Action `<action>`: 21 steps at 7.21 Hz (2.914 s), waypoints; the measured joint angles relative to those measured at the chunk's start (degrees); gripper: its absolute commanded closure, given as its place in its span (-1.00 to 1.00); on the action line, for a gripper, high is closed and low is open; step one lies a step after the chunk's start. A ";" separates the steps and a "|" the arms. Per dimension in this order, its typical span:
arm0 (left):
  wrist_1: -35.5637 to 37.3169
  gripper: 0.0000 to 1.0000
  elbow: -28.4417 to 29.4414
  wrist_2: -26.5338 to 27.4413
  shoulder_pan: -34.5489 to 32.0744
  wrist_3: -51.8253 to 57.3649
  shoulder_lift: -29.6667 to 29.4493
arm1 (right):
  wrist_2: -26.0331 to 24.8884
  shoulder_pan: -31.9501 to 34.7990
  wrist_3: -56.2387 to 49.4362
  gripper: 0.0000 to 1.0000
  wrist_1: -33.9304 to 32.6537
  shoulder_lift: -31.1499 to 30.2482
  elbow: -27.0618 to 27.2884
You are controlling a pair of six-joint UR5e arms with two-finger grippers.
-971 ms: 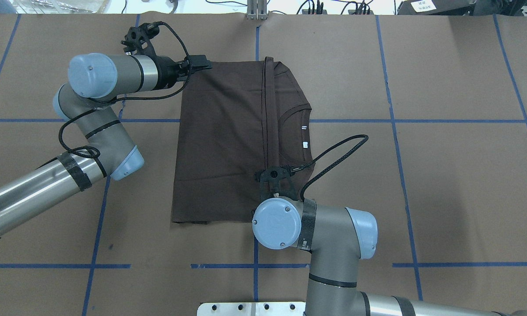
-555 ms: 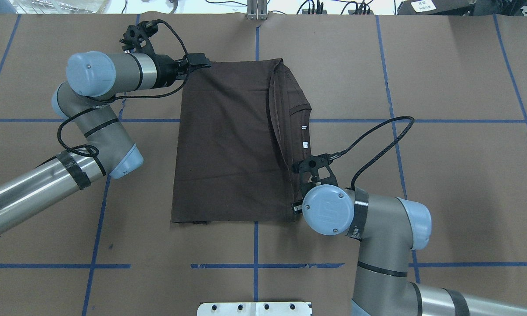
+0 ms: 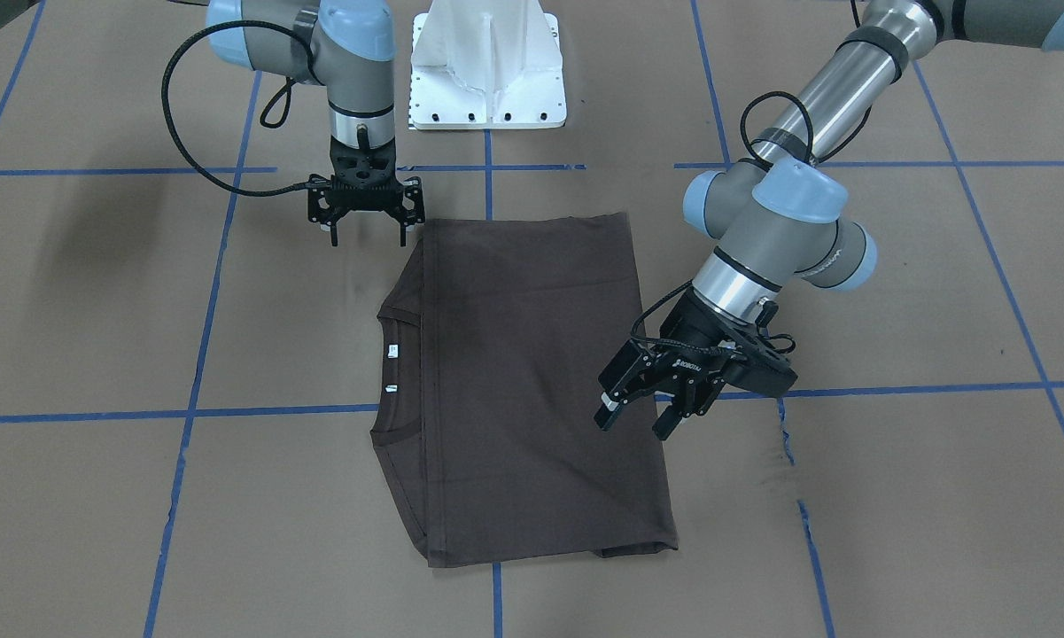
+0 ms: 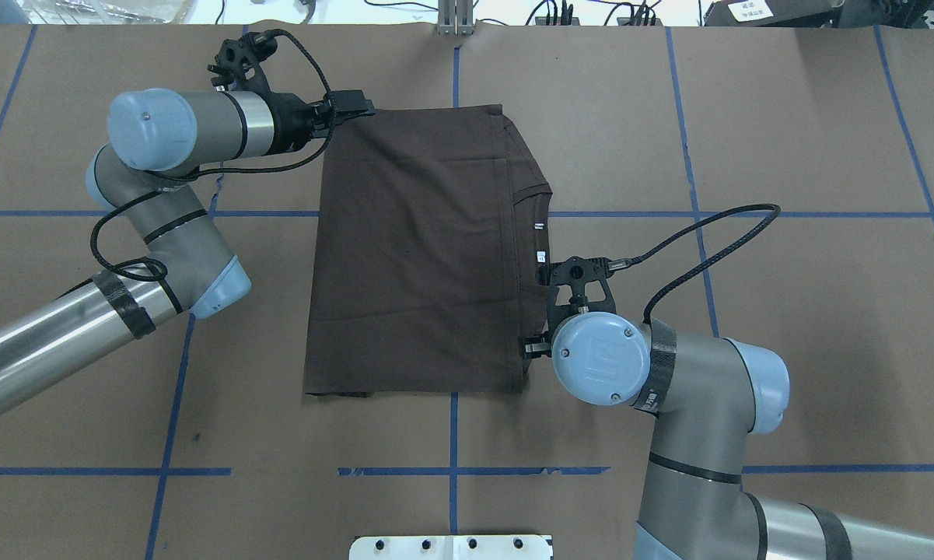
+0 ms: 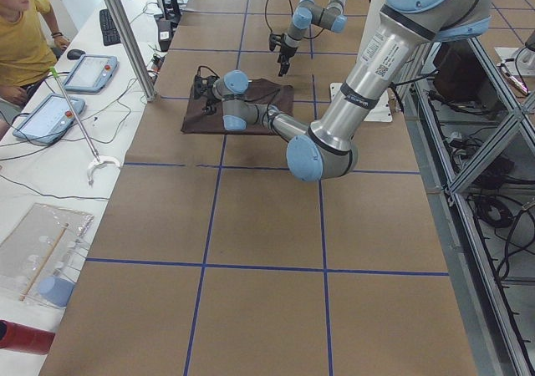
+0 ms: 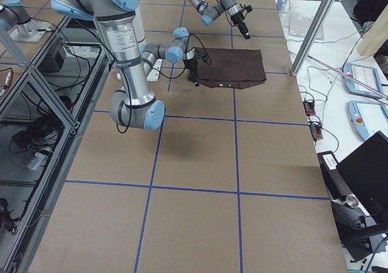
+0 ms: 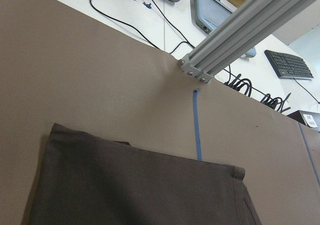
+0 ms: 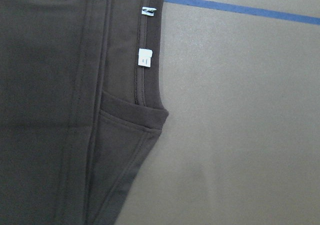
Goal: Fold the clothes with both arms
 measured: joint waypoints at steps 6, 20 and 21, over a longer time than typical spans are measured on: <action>0.00 -0.98 -1.22 0.10 0.06 0.06 0.69 | -0.19 -2.91 32.53 0.20 16.79 1.84 -8.27; 24.47 -0.98 -37.79 7.41 16.84 -16.34 25.69 | -1.12 -5.42 32.42 1.00 17.01 -0.70 0.58; 25.56 -0.98 -38.71 9.48 20.75 -19.77 27.26 | -1.12 -5.55 32.25 1.00 17.03 -0.75 0.60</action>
